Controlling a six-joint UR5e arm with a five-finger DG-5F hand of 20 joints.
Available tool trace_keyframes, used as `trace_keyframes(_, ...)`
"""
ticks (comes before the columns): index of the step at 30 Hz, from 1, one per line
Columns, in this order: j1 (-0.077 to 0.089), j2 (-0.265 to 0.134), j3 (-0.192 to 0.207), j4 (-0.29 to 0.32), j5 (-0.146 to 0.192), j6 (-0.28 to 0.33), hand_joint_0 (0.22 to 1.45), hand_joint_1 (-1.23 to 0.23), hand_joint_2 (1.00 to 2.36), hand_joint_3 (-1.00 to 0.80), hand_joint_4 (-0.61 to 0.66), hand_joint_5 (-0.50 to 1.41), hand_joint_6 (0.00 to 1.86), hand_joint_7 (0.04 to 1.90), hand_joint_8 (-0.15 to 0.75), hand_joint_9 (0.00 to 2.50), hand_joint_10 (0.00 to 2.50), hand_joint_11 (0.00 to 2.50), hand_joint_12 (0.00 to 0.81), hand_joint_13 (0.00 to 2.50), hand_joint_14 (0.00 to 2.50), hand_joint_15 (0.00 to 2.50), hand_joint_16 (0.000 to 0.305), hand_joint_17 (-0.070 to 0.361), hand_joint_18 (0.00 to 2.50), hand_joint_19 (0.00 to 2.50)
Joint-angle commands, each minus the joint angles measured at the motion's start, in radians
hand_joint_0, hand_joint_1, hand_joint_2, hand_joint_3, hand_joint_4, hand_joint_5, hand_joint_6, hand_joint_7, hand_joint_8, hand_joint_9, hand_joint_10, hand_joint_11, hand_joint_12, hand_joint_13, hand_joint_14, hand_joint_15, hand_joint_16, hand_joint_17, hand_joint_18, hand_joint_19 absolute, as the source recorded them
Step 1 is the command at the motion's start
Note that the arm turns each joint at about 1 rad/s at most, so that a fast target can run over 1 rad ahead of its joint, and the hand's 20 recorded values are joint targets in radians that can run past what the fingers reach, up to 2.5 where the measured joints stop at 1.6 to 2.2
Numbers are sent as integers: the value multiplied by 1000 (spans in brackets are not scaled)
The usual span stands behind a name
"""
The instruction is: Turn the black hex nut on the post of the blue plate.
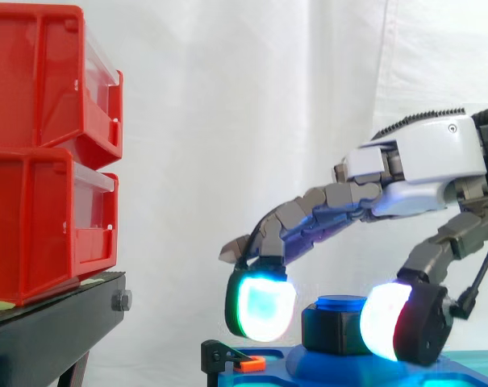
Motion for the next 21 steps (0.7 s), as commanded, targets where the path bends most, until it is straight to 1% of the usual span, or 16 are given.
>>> trace_keyframes(1, 2, 0, 11, -2, -1, 2, 396, -635, 1000, -500, 152, -251, 502, 825, 230, 178, 0, 0, 382, 284, 3, 87, 62, 141, 93, 177)
trace_keyframes(6, 2, 2, 12, -3, -1, 2, 391, -610, 1000, -500, 154, -252, 502, 827, 232, 176, 0, 0, 385, 279, 3, 89, 63, 142, 72, 174)
trace_keyframes(10, 0, 23, 12, -6, -1, 2, 391, -592, 1000, -500, 161, -249, 502, 827, 234, 177, 0, 0, 387, 277, 3, 88, 63, 142, 62, 169)
trace_keyframes(12, 2, 36, 12, -22, -1, 2, 391, -584, 1000, -500, 166, -245, 502, 831, 238, 184, 0, 0, 387, 276, 3, 92, 63, 142, 59, 171)
trace_keyframes(14, 2, 42, 12, -48, 1, -1, 394, -567, 1000, -500, 168, -242, 502, 830, 238, 185, 0, 0, 386, 275, 3, 89, 63, 141, 52, 172)
trace_keyframes(15, 2, 54, 12, -83, 4, -1, 395, -562, 1000, -500, 168, -242, 502, 829, 238, 186, 0, 0, 386, 275, 3, 92, 63, 141, 50, 177)
trace_keyframes(16, 2, 57, 12, -98, 4, 0, 395, -558, 1000, -500, 169, -239, 502, 829, 239, 188, 0, 0, 387, 273, 3, 88, 63, 141, 48, 173)
trace_keyframes(17, 2, 69, 12, -131, 5, 2, 395, -556, 1000, -500, 170, -238, 502, 829, 238, 187, 0, 0, 386, 272, 4, 88, 63, 141, 46, 173)
trace_keyframes(19, 0, 80, 12, -164, 9, 2, 397, -554, 1000, -500, 178, -232, 502, 818, 239, 197, 0, 0, 386, 261, 3, 82, 63, 141, 28, 170)
trace_keyframes(21, 2, 89, 11, -177, 12, 4, 397, -552, 1000, -500, 178, -229, 502, 815, 238, 200, 0, 0, 386, 255, 1, 81, 63, 141, 25, 166)
